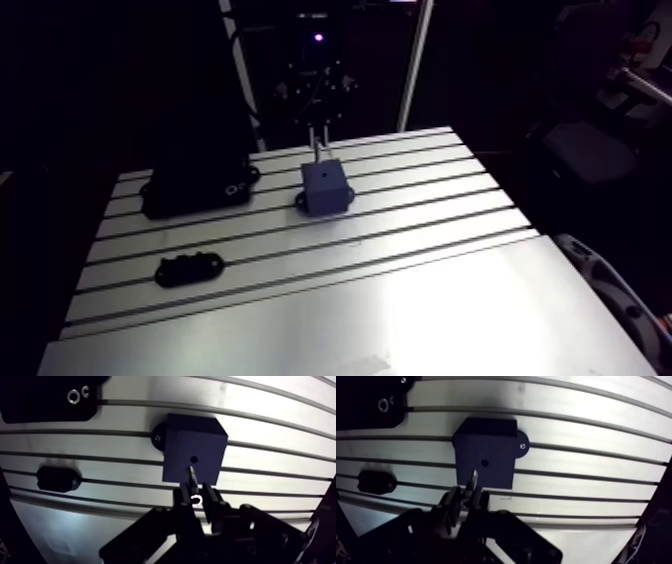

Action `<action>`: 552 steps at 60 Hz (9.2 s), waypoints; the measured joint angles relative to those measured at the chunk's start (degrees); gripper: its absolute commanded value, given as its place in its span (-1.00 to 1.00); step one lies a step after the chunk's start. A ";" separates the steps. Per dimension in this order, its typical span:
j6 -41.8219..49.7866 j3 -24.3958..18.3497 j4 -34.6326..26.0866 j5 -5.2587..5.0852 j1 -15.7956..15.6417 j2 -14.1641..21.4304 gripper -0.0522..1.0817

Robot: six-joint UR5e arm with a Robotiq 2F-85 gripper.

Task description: Pick up the M10 bolt and insert it into the hole until fully seated.

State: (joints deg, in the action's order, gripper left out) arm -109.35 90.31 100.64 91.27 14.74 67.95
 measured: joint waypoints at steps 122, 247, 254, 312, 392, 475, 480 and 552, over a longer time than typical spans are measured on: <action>0.06 1.31 1.62 0.97 0.27 -1.32 0.99; 0.15 1.58 3.26 0.82 0.50 -1.82 0.99; 0.15 1.58 3.18 0.75 0.51 -1.78 0.99; 0.06 1.97 2.76 0.66 0.55 -1.54 1.00; 0.24 3.09 3.38 0.93 0.58 -1.71 -0.90; 2.10 -0.86 2.34 0.31 -0.15 5.68 -0.90; 2.86 -1.57 1.08 0.34 -0.29 6.82 -0.90; 11.87 -7.60 -14.49 1.03 -8.11 18.21 -0.90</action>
State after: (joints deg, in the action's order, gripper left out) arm -97.48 82.71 86.15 92.31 6.63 86.16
